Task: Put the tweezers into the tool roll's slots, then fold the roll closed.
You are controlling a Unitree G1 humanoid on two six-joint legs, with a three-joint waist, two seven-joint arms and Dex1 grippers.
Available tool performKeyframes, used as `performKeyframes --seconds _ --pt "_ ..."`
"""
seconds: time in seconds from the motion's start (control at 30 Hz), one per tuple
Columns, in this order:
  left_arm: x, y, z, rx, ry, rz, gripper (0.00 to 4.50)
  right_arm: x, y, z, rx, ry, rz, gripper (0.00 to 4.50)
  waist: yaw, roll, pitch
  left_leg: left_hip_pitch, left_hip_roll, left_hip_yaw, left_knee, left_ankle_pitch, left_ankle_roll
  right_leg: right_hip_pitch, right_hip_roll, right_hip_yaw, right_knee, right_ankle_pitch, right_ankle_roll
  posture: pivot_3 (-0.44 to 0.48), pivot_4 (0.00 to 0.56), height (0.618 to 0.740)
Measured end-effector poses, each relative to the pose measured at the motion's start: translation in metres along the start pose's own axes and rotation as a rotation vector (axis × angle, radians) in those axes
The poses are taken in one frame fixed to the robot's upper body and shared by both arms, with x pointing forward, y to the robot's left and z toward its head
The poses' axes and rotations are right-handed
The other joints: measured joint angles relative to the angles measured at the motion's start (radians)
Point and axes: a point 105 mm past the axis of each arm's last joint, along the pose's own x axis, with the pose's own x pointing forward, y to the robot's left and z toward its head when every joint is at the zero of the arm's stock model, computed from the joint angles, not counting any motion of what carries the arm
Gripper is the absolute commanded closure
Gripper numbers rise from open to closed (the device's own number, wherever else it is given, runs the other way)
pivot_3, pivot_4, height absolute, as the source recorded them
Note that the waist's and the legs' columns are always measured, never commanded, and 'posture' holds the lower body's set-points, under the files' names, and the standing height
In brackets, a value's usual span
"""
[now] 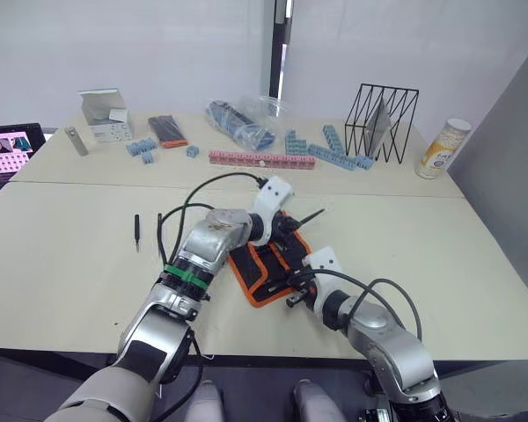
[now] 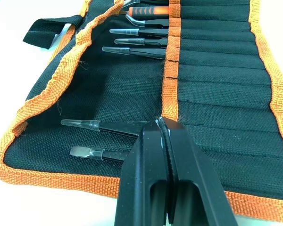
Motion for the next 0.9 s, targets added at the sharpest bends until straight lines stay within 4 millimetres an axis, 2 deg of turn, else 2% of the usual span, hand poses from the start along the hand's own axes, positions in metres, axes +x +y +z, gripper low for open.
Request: performKeyframes --seconds 0.13,0.37,0.53,0.9 --pt "-0.013 0.002 -0.023 0.040 0.047 -0.013 4.49 -0.001 0.001 0.000 0.005 -0.005 -0.008 4.50 -0.003 0.000 0.000 0.000 0.000 0.000 -0.004 0.000 0.000 0.000 0.000 0.000 0.000 0.000 0.000 0.000 0.150 0.663" --pt "-0.048 0.011 -0.022 0.089 0.050 0.030 4.49 -0.001 0.000 0.000 0.014 -0.007 -0.024 4.50 0.000 0.001 0.000 0.001 -0.001 -0.001 -0.005 0.000 0.000 0.001 0.000 0.000 -0.001 0.000 0.000 0.000 0.150 0.663" --pt "-0.065 0.007 -0.047 0.053 0.112 0.019 4.49 -0.001 0.000 0.000 0.015 -0.006 -0.029 4.50 0.001 0.001 0.000 0.001 -0.001 -0.002 -0.005 0.000 0.000 0.001 0.000 0.000 -0.001 0.000 0.000 0.000 0.150 0.663" --pt "-0.093 0.012 -0.051 0.063 0.194 -0.014 4.49 0.000 0.000 0.000 0.018 -0.007 -0.029 4.50 0.001 0.001 0.001 0.002 -0.001 -0.002 -0.005 0.000 0.000 0.001 0.000 0.000 -0.001 0.000 0.000 0.000 0.150 0.663"
